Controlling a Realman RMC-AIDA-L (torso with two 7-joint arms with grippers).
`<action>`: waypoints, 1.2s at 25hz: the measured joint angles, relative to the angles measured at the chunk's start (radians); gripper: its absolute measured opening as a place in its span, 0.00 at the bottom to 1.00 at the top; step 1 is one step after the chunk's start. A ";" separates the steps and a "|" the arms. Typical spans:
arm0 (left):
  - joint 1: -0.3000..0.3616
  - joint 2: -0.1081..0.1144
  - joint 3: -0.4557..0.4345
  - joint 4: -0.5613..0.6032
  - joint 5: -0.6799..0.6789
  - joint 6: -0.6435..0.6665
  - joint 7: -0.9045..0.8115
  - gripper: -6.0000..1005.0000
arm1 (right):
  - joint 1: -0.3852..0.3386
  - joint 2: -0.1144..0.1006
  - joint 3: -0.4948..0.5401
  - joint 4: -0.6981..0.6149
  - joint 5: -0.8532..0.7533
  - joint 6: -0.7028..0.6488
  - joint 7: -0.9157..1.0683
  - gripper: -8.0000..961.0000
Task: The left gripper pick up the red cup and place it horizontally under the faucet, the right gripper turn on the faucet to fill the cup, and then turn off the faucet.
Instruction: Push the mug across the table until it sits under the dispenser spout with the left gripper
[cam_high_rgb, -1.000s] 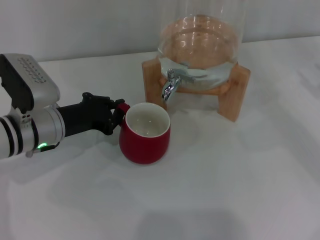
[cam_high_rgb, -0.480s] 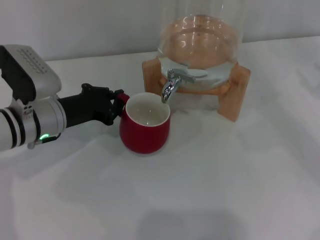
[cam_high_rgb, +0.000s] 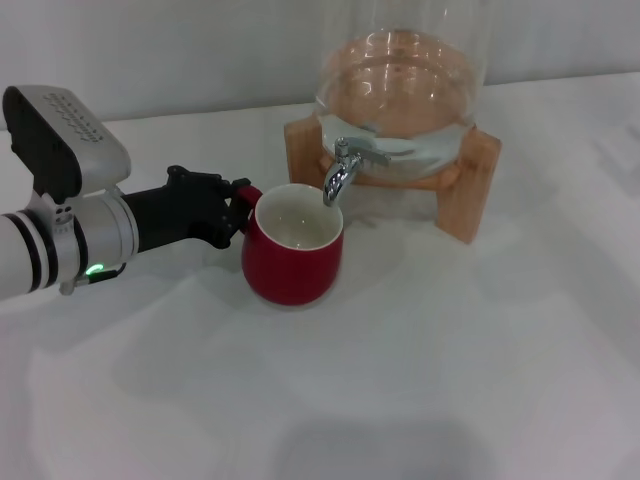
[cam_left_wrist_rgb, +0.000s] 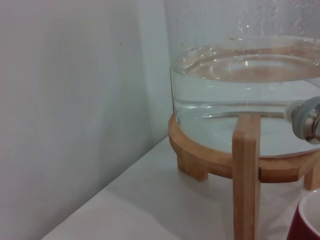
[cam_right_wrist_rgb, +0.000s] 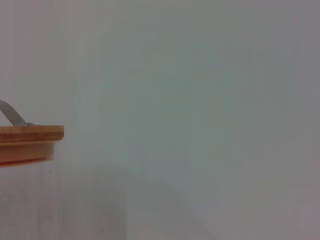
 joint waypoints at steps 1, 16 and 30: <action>-0.001 0.000 0.000 0.000 0.000 0.002 -0.001 0.14 | 0.000 0.000 0.000 0.000 0.000 0.000 0.000 0.66; -0.047 0.000 0.000 -0.041 -0.001 0.021 -0.024 0.14 | 0.002 0.000 -0.011 0.000 0.009 0.000 0.000 0.66; -0.075 0.000 0.076 -0.032 -0.001 0.013 -0.124 0.14 | 0.001 0.000 -0.009 0.000 0.009 0.000 -0.001 0.66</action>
